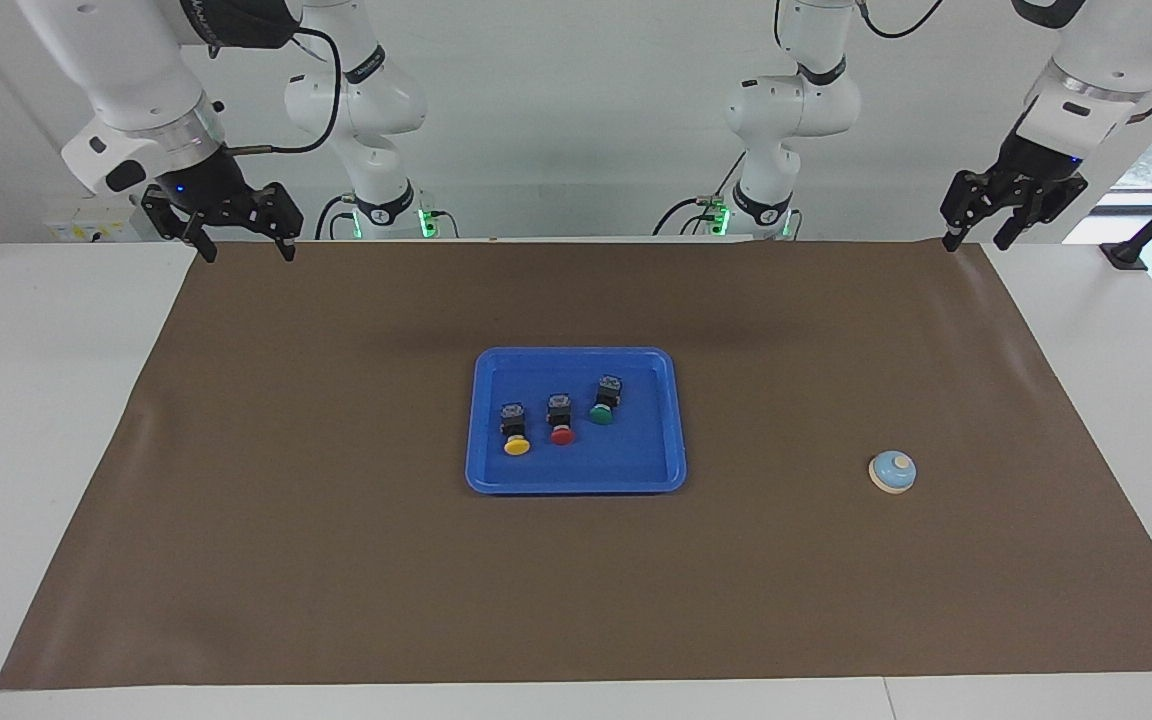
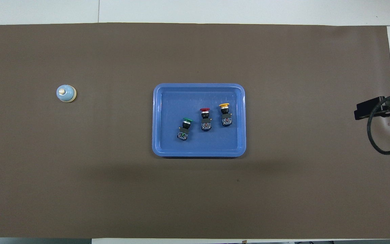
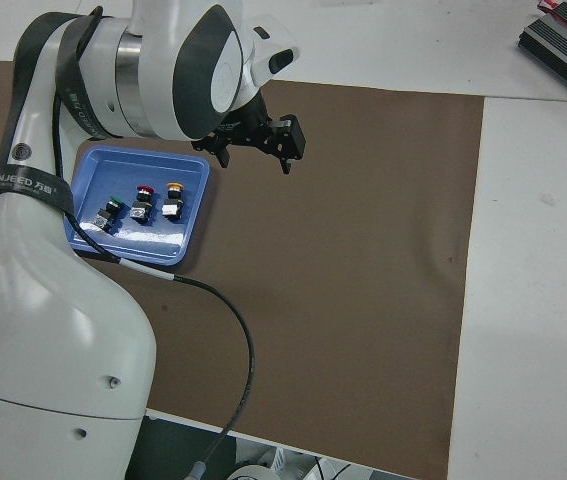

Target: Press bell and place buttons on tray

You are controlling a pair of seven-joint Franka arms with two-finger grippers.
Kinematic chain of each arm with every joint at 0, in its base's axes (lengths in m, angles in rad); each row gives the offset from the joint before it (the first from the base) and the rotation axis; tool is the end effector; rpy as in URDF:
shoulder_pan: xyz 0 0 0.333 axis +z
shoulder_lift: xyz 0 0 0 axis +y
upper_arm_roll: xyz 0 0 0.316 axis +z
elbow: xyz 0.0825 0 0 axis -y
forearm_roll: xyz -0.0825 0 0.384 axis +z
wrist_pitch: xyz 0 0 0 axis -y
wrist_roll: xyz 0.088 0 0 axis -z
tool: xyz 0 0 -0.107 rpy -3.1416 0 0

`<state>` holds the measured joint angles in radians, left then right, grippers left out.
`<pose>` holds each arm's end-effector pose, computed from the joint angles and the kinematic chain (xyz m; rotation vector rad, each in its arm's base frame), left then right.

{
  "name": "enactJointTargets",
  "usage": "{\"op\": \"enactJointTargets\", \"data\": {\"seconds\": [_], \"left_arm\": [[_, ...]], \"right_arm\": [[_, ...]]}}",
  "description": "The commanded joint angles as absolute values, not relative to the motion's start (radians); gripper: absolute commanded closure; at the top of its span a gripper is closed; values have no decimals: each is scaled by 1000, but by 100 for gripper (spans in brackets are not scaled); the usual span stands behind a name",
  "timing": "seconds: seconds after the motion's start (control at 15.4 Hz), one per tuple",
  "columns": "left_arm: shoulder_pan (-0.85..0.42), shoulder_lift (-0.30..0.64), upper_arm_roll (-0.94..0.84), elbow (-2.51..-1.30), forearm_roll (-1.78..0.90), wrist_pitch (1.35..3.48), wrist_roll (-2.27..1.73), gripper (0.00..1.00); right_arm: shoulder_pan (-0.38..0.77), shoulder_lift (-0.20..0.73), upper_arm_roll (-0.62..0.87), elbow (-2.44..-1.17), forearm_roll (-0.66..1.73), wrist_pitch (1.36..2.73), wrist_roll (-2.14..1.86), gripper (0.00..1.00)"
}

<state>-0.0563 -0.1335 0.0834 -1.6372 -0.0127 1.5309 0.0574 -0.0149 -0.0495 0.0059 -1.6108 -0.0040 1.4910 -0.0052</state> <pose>0.5081 0.0156 0.6604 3.1183 -0.0492 0.0432 0.5302 -0.0051 0.6259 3.1359 -0.0063 -0.1103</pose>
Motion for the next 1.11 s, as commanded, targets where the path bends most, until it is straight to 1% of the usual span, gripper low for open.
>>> {"op": "enactJointTargets", "data": {"seconds": [0.0,0.07,0.13,0.2,0.26,0.39,0.59,0.78,0.98,1.04], "left_arm": [[-63,-120,78,-1625,-2,1497,46,0],[-63,-83,77,-1587,-2,1471,46,0],[-64,-33,75,-1524,-2,1432,46,0],[-64,-6,74,-1490,-2,1410,46,0],[-66,-11,74,-1493,-5,1401,46,0],[-66,-35,72,-1543,-8,1404,48,0],[-72,-43,72,-1565,-8,1414,49,0],[-72,-67,72,-1621,-8,1492,48,0],[-75,-98,72,-1687,-8,1523,49,0],[-77,-98,72,-1690,-8,1529,48,0]], "right_arm": [[-26,-69,15,-1632,-11,1491,-25,0],[-26,-69,15,-1632,-11,1491,-25,0],[-26,-69,15,-1632,-11,1491,-25,0],[-26,-69,15,-1632,-11,1491,-25,0],[-26,-69,15,-1632,-12,1491,-25,0],[-26,-69,15,-1632,-11,1491,-25,0],[-26,-69,15,-1632,-11,1491,-25,0],[-26,-69,15,-1632,-11,1491,-25,0],[-26,-69,15,-1632,-11,1491,-25,0],[-26,-69,15,-1632,-12,1491,-25,0]]}}
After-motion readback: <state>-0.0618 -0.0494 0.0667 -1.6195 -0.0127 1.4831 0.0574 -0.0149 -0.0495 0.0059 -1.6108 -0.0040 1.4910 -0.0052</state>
